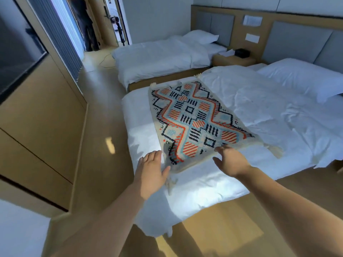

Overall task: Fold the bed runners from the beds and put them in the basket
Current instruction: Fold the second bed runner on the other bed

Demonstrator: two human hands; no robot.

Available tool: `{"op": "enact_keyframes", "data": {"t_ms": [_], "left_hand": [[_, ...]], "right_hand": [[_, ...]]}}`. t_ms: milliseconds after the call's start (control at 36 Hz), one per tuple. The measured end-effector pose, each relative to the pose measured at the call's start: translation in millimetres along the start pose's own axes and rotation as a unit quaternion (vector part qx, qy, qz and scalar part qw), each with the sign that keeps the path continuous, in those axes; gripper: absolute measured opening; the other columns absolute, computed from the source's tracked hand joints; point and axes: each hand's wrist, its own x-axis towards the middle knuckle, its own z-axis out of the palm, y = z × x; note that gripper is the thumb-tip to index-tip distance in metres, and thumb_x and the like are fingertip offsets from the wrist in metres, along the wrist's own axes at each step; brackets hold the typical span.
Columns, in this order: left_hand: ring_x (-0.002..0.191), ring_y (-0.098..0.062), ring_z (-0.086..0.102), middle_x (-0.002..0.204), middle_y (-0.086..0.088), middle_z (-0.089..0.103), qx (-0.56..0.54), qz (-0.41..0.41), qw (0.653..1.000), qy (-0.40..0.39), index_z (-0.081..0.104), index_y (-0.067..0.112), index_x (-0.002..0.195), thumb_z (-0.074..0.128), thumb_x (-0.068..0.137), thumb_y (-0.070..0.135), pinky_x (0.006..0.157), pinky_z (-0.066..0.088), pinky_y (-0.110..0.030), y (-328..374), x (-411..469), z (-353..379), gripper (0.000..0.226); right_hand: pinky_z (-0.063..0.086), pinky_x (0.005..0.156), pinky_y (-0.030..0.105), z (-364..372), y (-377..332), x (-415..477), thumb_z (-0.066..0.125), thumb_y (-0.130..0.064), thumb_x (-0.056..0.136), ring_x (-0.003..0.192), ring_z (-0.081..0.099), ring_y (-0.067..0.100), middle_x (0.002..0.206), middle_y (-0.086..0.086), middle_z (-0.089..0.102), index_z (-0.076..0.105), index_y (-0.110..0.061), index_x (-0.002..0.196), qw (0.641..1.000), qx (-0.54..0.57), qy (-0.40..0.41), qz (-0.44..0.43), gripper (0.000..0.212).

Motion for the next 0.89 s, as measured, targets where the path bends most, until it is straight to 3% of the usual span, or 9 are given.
{"op": "enact_keyframes", "data": {"t_ms": [139, 306, 556, 694, 889], "left_hand": [[0.127, -0.025, 0.043, 0.137, -0.007, 0.050, 0.016, -0.003, 1.000, -0.024, 0.040, 0.009, 0.139, 0.040, 0.087, 0.047, 0.106, 0.030, -0.036, -80.6, 9.9, -20.9, 0.065], [0.131, -0.022, 0.038, 0.141, -0.003, 0.044, 0.012, -0.013, 0.999, -0.029, 0.035, 0.012, 0.142, 0.046, 0.092, 0.044, 0.109, 0.026, -0.034, -151.8, 35.9, -31.7, 0.060], [0.134, -0.023, 0.037, 0.145, -0.006, 0.042, 0.033, 0.007, 0.998, -0.045, 0.033, 0.011, 0.144, 0.048, 0.093, 0.044, 0.110, 0.025, -0.035, -198.0, 108.4, -25.9, 0.062], [0.141, -0.021, 0.024, 0.154, -0.003, 0.027, 0.030, 0.011, 0.996, -0.079, 0.021, 0.013, 0.149, 0.039, 0.097, 0.044, 0.117, 0.014, -0.036, -220.0, 171.9, -36.4, 0.064], [0.140, -0.023, 0.026, 0.152, -0.005, 0.031, 0.040, 0.029, 0.994, -0.092, 0.023, 0.013, 0.148, 0.041, 0.096, 0.045, 0.117, 0.016, -0.036, -249.6, 241.9, -38.5, 0.064]], "right_hand": [[0.049, 0.090, 0.036, 29.8, -86.7, 39.1, 0.051, -0.034, 0.092, 0.113, 0.057, 0.032, 0.128, 0.013, 0.056, 0.056, -0.015, 0.128, 0.999, 0.024, -0.023, -0.014, 0.041], [0.050, 0.088, 0.038, 46.0, -145.4, 81.9, 0.051, -0.034, 0.092, 0.109, 0.059, 0.032, 0.123, 0.013, 0.058, 0.058, -0.014, 0.122, 0.999, 0.013, -0.034, -0.017, 0.037], [0.052, 0.085, 0.041, 66.9, -162.5, 157.0, 0.053, -0.032, 0.088, 0.103, 0.062, 0.034, 0.120, 0.016, 0.060, 0.060, -0.012, 0.118, 0.999, 0.045, -0.027, 0.014, 0.037], [0.050, 0.091, 0.041, 69.3, -172.9, 213.8, 0.052, -0.033, 0.092, 0.110, 0.059, 0.034, 0.126, 0.017, 0.057, 0.058, -0.010, 0.126, 0.997, 0.068, -0.007, 0.026, 0.042], [0.047, 0.093, 0.038, 58.7, -188.0, 276.8, 0.051, -0.034, 0.094, 0.115, 0.055, 0.031, 0.132, 0.013, 0.053, 0.053, -0.012, 0.131, 0.997, 0.063, -0.015, 0.048, 0.044]]}}
